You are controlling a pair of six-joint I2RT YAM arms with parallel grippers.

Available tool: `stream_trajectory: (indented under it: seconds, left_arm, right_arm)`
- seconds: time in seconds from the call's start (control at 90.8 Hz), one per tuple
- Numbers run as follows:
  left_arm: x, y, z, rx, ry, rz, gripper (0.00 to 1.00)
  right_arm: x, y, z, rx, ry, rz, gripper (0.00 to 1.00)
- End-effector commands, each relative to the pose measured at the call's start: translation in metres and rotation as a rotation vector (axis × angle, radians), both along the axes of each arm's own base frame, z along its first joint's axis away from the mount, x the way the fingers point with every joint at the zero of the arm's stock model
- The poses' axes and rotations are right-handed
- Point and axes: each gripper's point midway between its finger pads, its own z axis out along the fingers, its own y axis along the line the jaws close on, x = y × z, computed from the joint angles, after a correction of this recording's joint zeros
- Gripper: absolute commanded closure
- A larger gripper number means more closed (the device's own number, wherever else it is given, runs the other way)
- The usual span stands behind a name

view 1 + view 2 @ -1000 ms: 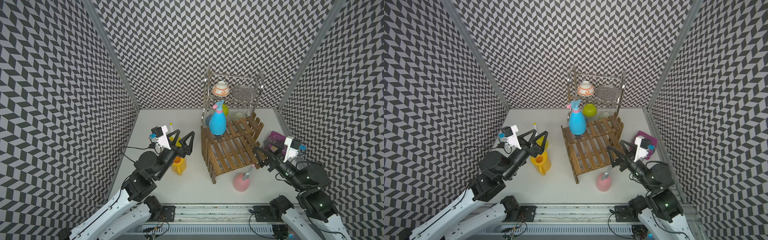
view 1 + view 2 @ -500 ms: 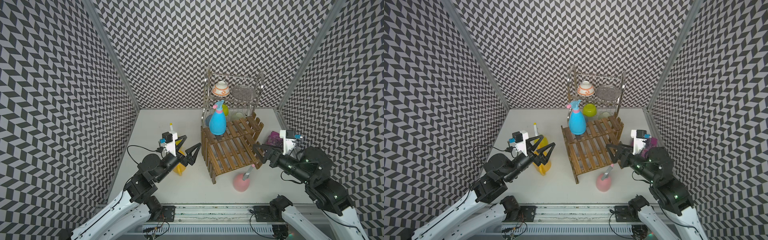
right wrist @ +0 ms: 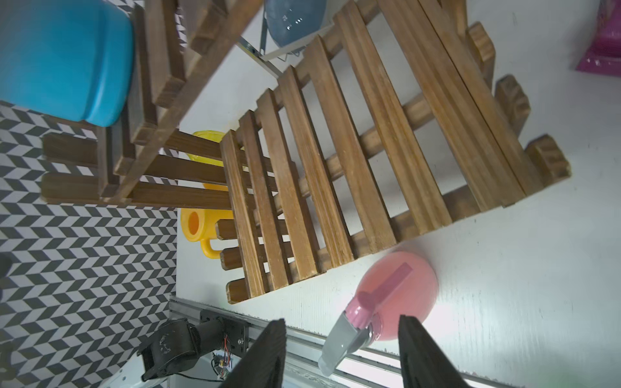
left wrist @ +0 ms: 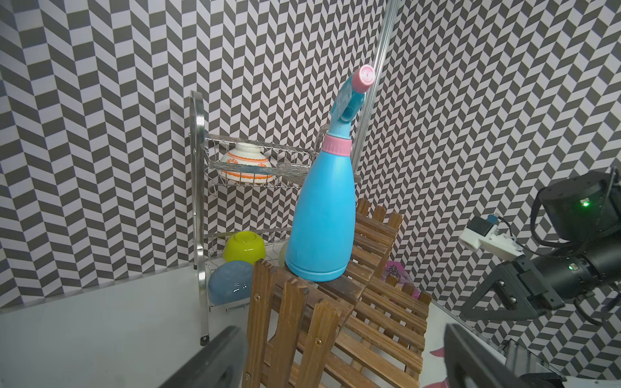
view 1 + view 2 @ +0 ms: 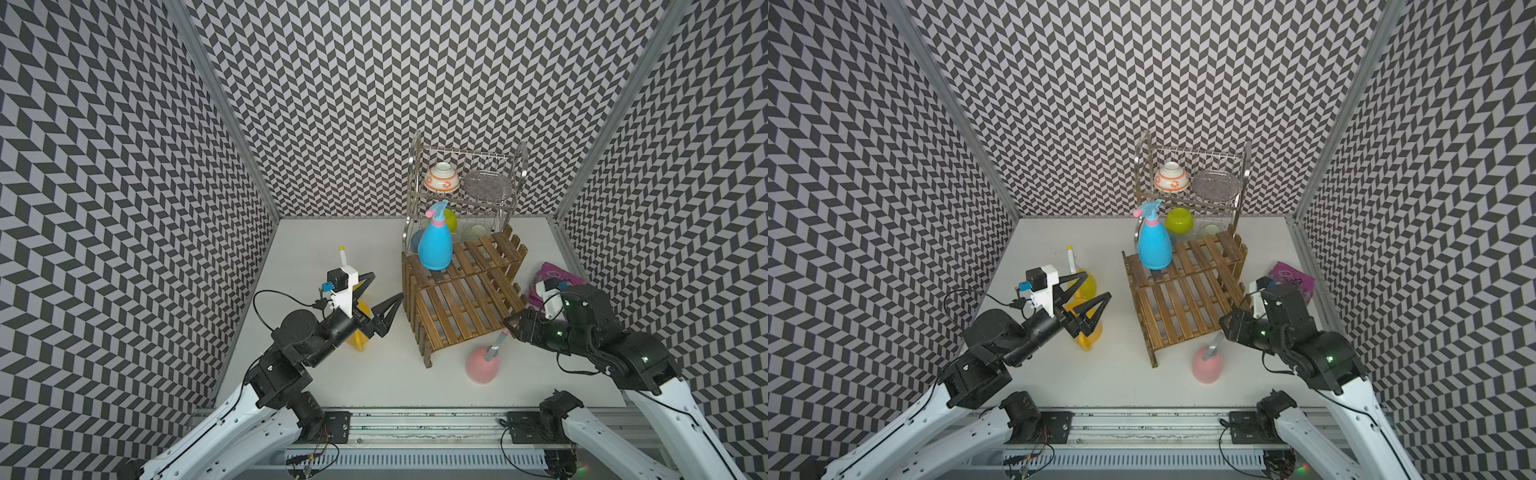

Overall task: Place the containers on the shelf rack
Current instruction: 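Pick up a container from the center of the board.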

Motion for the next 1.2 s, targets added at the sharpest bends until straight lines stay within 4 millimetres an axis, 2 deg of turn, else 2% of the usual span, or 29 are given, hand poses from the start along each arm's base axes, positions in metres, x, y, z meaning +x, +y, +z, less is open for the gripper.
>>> stream_trajectory:
  seconds: [0.0, 0.121, 0.275, 0.397, 0.54, 0.705, 0.727, 0.804, 0.859, 0.892, 1.19]
  left_arm:
    - [-0.004, 0.001, 0.011, 0.001, -0.04, -0.013, 0.06]
    - [-0.004, 0.0, 0.01, -0.001, -0.042, -0.017, 0.06]
    - [-0.004, 0.0, 0.009, -0.007, -0.046, -0.017, 0.06]
    - [-0.004, 0.0, 0.007, -0.006, -0.041, -0.017, 0.06]
    - [-0.005, 0.003, 0.006, -0.009, -0.039, -0.009, 0.06]
    - [-0.006, 0.006, 0.005, -0.014, -0.037, -0.001, 0.06]
    - [-0.006, 0.006, 0.005, -0.014, -0.037, 0.001, 0.06]
    - [-0.006, 0.008, 0.006, -0.012, -0.041, 0.005, 0.06]
    - [-0.006, 0.008, 0.006, -0.012, -0.043, 0.007, 0.06]
    - [-0.006, 0.009, 0.007, -0.012, -0.047, 0.009, 0.06]
    - [-0.005, 0.006, 0.007, -0.005, -0.055, 0.006, 0.06]
  right_arm:
    - [-0.002, -0.003, -0.003, -0.016, 0.038, -0.026, 0.45]
    - [-0.002, -0.008, -0.003, -0.05, 0.052, -0.048, 0.44]
    - [0.003, 0.004, -0.007, -0.02, 0.067, -0.021, 0.42]
    - [0.005, 0.01, -0.015, -0.067, 0.081, -0.016, 0.42]
    - [0.002, 0.03, -0.025, -0.118, 0.101, 0.023, 0.43]
    - [-0.005, 0.034, -0.039, -0.222, 0.14, 0.048, 0.44]
    - [-0.006, 0.033, -0.041, -0.232, 0.145, 0.051, 0.48]
    - [-0.008, 0.029, -0.042, -0.261, 0.15, 0.053, 0.55]
    - [-0.009, 0.026, -0.043, -0.282, 0.153, 0.052, 0.56]
    - [-0.009, 0.024, -0.043, -0.294, 0.153, 0.052, 0.61]
    - [-0.017, 0.012, -0.046, -0.368, 0.159, 0.087, 0.76]
